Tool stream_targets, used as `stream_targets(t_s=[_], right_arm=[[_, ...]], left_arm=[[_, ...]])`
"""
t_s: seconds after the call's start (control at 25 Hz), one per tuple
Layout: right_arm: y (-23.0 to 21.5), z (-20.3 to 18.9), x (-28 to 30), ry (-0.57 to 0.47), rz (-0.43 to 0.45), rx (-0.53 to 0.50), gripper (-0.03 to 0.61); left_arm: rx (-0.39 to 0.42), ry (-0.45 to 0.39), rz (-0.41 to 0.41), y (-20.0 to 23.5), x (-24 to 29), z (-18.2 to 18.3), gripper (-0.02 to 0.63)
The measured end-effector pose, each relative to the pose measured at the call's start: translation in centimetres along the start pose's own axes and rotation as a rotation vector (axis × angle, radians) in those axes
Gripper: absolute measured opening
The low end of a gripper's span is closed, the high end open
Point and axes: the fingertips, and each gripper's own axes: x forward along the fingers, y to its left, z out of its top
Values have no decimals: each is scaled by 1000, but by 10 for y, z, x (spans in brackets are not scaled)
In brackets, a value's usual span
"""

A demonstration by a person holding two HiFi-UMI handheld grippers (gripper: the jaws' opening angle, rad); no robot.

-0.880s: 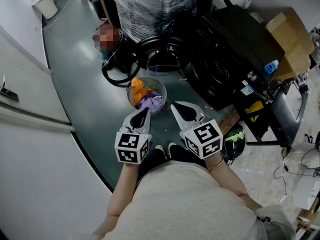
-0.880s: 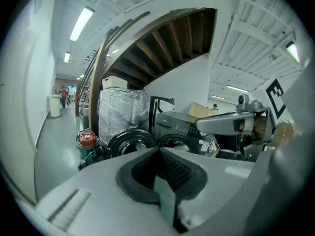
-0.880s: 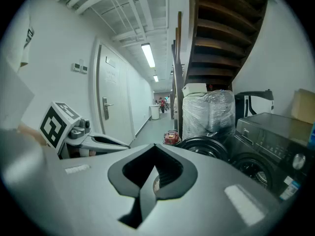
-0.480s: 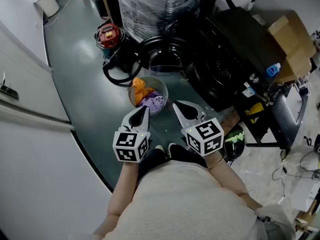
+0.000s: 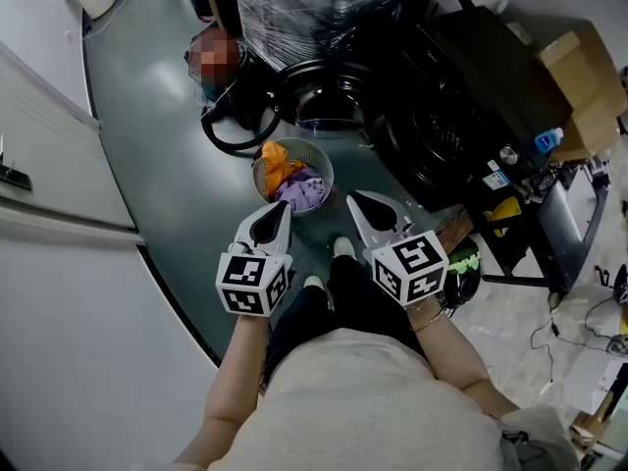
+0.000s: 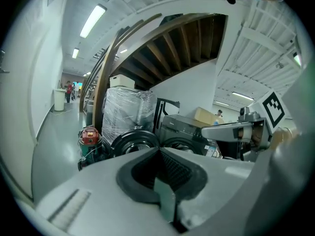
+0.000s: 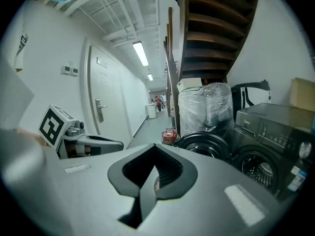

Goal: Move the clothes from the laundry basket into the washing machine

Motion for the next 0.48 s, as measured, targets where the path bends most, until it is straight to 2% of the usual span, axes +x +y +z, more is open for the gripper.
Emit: stream_targets(t_s=[0.24,0.48], right_arm=[[-36,3,31,-8,50,17,23],[-82,30,80,26,150,-18,23]], left_arm=[[-27,-14,39,10,43,7,0],[-62,-39,107,33,96,41,0]])
